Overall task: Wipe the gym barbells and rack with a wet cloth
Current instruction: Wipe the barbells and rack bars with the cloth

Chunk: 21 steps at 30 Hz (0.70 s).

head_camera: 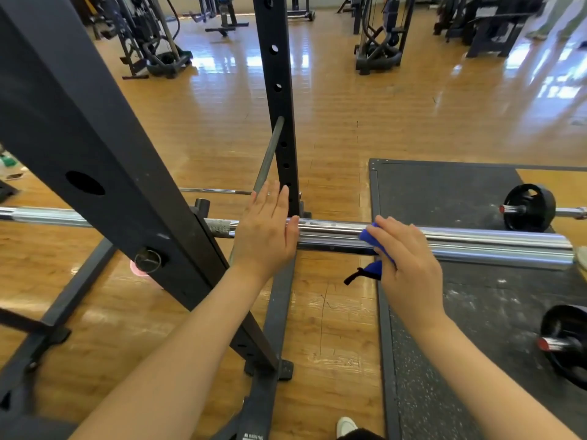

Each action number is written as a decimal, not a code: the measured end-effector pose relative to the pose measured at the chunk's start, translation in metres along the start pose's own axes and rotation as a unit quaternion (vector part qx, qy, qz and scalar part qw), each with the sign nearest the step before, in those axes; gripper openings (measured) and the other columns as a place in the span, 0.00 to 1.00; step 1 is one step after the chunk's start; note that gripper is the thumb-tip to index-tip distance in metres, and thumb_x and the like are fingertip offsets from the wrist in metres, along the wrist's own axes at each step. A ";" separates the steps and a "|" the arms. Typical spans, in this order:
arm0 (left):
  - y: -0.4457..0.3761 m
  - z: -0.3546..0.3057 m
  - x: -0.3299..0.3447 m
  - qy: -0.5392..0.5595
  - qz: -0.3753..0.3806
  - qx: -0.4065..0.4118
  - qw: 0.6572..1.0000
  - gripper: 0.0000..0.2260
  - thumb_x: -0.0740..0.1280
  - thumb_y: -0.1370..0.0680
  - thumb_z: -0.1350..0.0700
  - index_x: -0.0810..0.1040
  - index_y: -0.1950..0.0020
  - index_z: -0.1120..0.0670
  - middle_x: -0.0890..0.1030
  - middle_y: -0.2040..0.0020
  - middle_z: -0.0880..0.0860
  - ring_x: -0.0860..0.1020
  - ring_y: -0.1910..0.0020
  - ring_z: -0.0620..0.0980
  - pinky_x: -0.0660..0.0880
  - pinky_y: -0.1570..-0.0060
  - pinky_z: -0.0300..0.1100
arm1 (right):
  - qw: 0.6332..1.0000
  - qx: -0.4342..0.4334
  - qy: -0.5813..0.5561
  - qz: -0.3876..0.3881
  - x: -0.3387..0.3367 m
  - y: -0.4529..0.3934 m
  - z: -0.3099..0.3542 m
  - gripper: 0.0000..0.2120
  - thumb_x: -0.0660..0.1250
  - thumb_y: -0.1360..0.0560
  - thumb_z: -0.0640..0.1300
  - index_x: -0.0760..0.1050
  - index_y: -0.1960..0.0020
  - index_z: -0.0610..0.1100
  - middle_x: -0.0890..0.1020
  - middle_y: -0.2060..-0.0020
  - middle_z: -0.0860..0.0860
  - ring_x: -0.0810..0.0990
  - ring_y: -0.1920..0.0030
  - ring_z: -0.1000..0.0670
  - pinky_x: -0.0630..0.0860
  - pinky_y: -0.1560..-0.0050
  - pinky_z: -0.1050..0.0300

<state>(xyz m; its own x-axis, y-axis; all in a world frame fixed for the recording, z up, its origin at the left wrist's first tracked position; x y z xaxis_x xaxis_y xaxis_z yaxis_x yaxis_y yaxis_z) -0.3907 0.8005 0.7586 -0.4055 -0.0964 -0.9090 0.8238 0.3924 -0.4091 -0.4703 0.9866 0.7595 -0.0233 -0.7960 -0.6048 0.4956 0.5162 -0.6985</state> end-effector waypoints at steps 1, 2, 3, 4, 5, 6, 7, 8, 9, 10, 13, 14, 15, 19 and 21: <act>-0.003 0.002 0.001 0.007 0.017 -0.008 1.000 0.25 0.49 0.21 0.50 0.71 0.33 0.66 0.73 0.34 0.64 0.70 0.32 0.61 0.61 0.32 0.54 | 1.000 -0.006 -0.007 -0.004 -0.001 0.004 0.001 0.14 0.60 0.26 0.37 0.79 0.44 0.35 0.81 0.44 0.42 0.75 0.40 0.44 0.71 0.37 0.45; -0.005 0.002 0.000 0.011 0.028 -0.014 0.999 0.26 0.48 0.21 0.49 0.71 0.33 0.66 0.73 0.34 0.64 0.70 0.32 0.61 0.62 0.32 0.53 | 1.000 -0.010 -0.013 -0.004 -0.002 0.007 0.002 0.14 0.60 0.26 0.36 0.79 0.44 0.35 0.81 0.44 0.42 0.74 0.40 0.45 0.72 0.39 0.43; -0.006 0.001 -0.001 0.014 0.040 -0.018 0.999 0.27 0.47 0.20 0.48 0.71 0.33 0.65 0.72 0.33 0.63 0.69 0.31 0.60 0.62 0.31 0.52 | 1.000 -0.013 -0.016 0.001 -0.003 0.011 0.003 0.14 0.60 0.26 0.36 0.79 0.44 0.35 0.81 0.44 0.42 0.74 0.39 0.46 0.73 0.40 0.44; -0.008 0.001 -0.003 0.018 0.052 -0.021 0.998 0.28 0.46 0.20 0.46 0.70 0.32 0.63 0.72 0.32 0.62 0.68 0.30 0.58 0.61 0.31 0.50 | 1.000 -0.015 -0.020 0.010 -0.003 0.015 0.004 0.14 0.60 0.26 0.35 0.79 0.44 0.36 0.81 0.44 0.42 0.73 0.39 0.46 0.73 0.39 0.45; -0.012 0.000 -0.004 0.025 0.076 -0.028 0.996 0.28 0.45 0.19 0.45 0.70 0.31 0.62 0.71 0.31 0.60 0.67 0.30 0.56 0.61 0.31 0.48 | 0.999 -0.017 -0.027 0.022 -0.001 0.021 0.007 0.15 0.60 0.27 0.36 0.80 0.44 0.36 0.81 0.44 0.43 0.74 0.39 0.46 0.72 0.38 0.48; -0.016 0.001 -0.004 0.029 0.100 -0.036 0.994 0.26 0.46 0.19 0.46 0.70 0.30 0.60 0.72 0.31 0.58 0.67 0.30 0.54 0.62 0.33 0.45 | 0.998 -0.017 -0.040 0.036 0.000 0.026 0.010 0.15 0.60 0.26 0.36 0.80 0.44 0.37 0.80 0.44 0.43 0.74 0.39 0.46 0.71 0.37 0.52; -0.021 0.001 -0.004 0.036 0.116 -0.039 0.992 0.24 0.46 0.18 0.46 0.71 0.31 0.59 0.73 0.32 0.57 0.68 0.32 0.53 0.64 0.36 0.45 | 0.997 -0.010 -0.061 0.047 0.000 0.031 0.013 0.15 0.60 0.26 0.38 0.80 0.44 0.37 0.80 0.43 0.44 0.74 0.39 0.46 0.69 0.35 0.56; -0.024 0.002 -0.002 0.050 0.133 -0.047 0.989 0.23 0.47 0.17 0.47 0.71 0.32 0.58 0.73 0.33 0.57 0.69 0.33 0.53 0.64 0.37 0.46 | 0.995 0.004 -0.086 0.053 -0.002 0.033 0.015 0.15 0.59 0.26 0.38 0.79 0.44 0.37 0.79 0.42 0.46 0.74 0.39 0.47 0.67 0.33 0.59; -0.025 0.003 -0.002 0.067 0.132 -0.056 0.987 0.22 0.48 0.17 0.48 0.69 0.31 0.58 0.72 0.32 0.57 0.68 0.32 0.53 0.63 0.35 0.46 | 0.993 0.014 -0.107 0.050 -0.006 0.031 0.017 0.16 0.59 0.26 0.39 0.79 0.43 0.37 0.78 0.42 0.47 0.74 0.38 0.48 0.65 0.33 0.61; -0.023 0.004 -0.005 0.075 0.111 -0.060 0.989 0.22 0.48 0.17 0.49 0.68 0.29 0.59 0.70 0.30 0.58 0.66 0.29 0.53 0.59 0.31 0.46 | 0.992 0.017 -0.119 0.037 -0.013 0.024 0.018 0.16 0.59 0.26 0.38 0.78 0.42 0.37 0.76 0.41 0.48 0.73 0.38 0.49 0.65 0.32 0.62; 0.000 0.004 -0.012 0.051 0.020 -0.048 0.997 0.25 0.47 0.20 0.49 0.70 0.31 0.62 0.71 0.31 0.60 0.65 0.28 0.57 0.53 0.29 0.48 | 0.994 0.019 -0.103 -0.011 -0.032 -0.012 0.015 0.15 0.60 0.24 0.37 0.77 0.41 0.35 0.75 0.41 0.47 0.72 0.37 0.50 0.64 0.32 0.61; 0.008 0.002 -0.012 0.038 0.005 -0.039 0.999 0.25 0.48 0.21 0.51 0.71 0.32 0.63 0.71 0.31 0.61 0.65 0.29 0.58 0.55 0.29 0.51 | 0.996 0.025 -0.084 -0.013 -0.032 -0.027 0.011 0.14 0.61 0.24 0.36 0.77 0.41 0.35 0.76 0.41 0.46 0.72 0.37 0.49 0.64 0.32 0.61; 0.014 0.001 -0.010 0.031 0.003 -0.038 0.999 0.24 0.50 0.21 0.52 0.71 0.32 0.64 0.71 0.32 0.61 0.65 0.29 0.60 0.58 0.29 0.54 | 0.997 0.041 -0.068 0.006 -0.028 -0.040 0.006 0.14 0.62 0.24 0.34 0.77 0.40 0.35 0.77 0.40 0.45 0.73 0.36 0.47 0.64 0.33 0.61; 0.014 0.001 -0.009 0.028 -0.011 -0.049 0.998 0.24 0.51 0.22 0.54 0.68 0.31 0.66 0.71 0.31 0.62 0.65 0.29 0.62 0.59 0.30 0.56 | 0.981 0.112 -0.018 0.158 0.013 -0.049 -0.009 0.12 0.62 0.23 0.33 0.79 0.42 0.38 0.81 0.44 0.46 0.77 0.42 0.46 0.62 0.47 0.67; 0.012 0.003 -0.006 0.027 -0.010 -0.049 0.998 0.24 0.51 0.21 0.54 0.68 0.31 0.66 0.71 0.32 0.63 0.66 0.30 0.62 0.60 0.30 0.56 | 0.988 0.087 0.012 0.128 0.012 -0.039 -0.002 0.11 0.65 0.25 0.31 0.80 0.45 0.36 0.82 0.49 0.43 0.80 0.47 0.42 0.67 0.49 0.62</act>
<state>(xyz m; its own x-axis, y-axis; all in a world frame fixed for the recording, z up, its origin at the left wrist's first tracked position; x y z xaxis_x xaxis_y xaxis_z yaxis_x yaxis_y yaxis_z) -0.3777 0.8033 0.7590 -0.4444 -0.0572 -0.8940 0.7737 0.4786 -0.4152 -0.4911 0.9577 0.7785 0.1020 -0.6377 -0.7635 0.6292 0.6358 -0.4470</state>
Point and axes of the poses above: each hand's wrist, its own y-axis away from the middle knuckle, its own x-axis out of the palm, z = x × y, the point moved 8 cm from there along -y, towards the middle knuckle
